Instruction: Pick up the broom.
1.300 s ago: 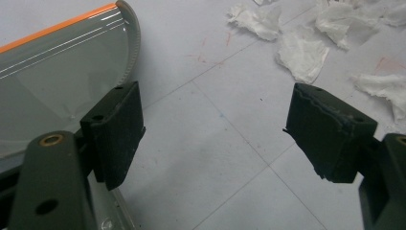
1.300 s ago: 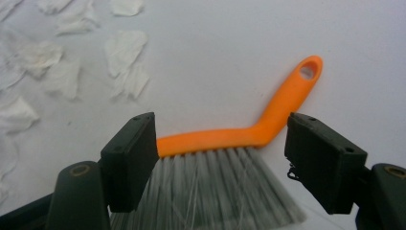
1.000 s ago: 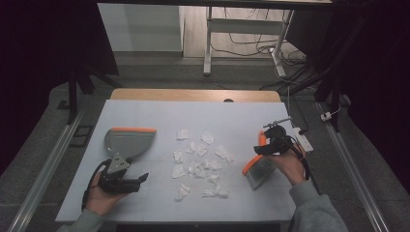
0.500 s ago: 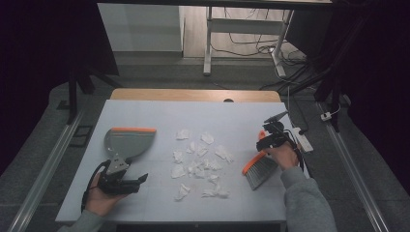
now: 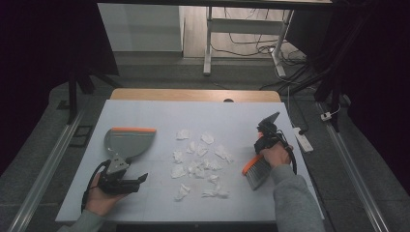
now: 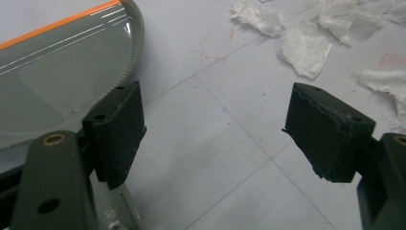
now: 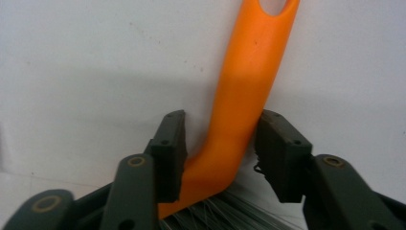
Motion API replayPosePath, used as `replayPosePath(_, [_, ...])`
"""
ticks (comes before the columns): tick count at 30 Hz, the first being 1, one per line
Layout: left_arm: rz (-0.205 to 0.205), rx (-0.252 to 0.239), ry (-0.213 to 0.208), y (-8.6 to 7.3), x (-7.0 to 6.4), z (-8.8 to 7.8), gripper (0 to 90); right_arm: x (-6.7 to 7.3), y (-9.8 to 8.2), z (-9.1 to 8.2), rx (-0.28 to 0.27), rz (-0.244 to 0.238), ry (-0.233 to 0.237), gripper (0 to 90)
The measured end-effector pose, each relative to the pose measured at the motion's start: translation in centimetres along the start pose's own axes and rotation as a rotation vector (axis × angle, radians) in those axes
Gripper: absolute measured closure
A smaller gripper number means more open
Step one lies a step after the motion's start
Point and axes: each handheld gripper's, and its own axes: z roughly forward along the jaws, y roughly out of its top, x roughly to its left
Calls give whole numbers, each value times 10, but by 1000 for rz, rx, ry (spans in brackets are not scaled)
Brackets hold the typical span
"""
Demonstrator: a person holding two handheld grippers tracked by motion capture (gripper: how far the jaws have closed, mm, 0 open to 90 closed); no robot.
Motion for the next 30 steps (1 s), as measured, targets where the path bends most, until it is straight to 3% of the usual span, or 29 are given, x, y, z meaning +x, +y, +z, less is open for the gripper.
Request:
replayPosePath(3, [-1,1,0,0,0,0,220,0,-1,0,-9,41,-1,588])
replayPosePath(4, [2,4,-1,0,-1,1,220,3,-2,0,-11,67,-13,636])
replayPosePath(6, [5,7,2,0,-1,1,220,6,-2,0,-12,75,-19,676])
replayPosePath(12, [-2,0,1,0,-1,-1,221,8,-1,0,-10,59,-25,703])
replayPosePath(15, [-6,2,0,-1,1,0,221,6,-2,-1,-18,17,-8,705])
replayPosePath(17, [-11,2,-1,-2,1,1,224,2,-4,-1,-28,-23,26,706])
replayPosePath(22, [-9,9,1,-2,2,3,226,-16,-9,-6,-43,-50,177,707])
replayPosePath(30, [-8,5,9,-2,1,2,226,-27,-25,-28,-168,-104,274,709])
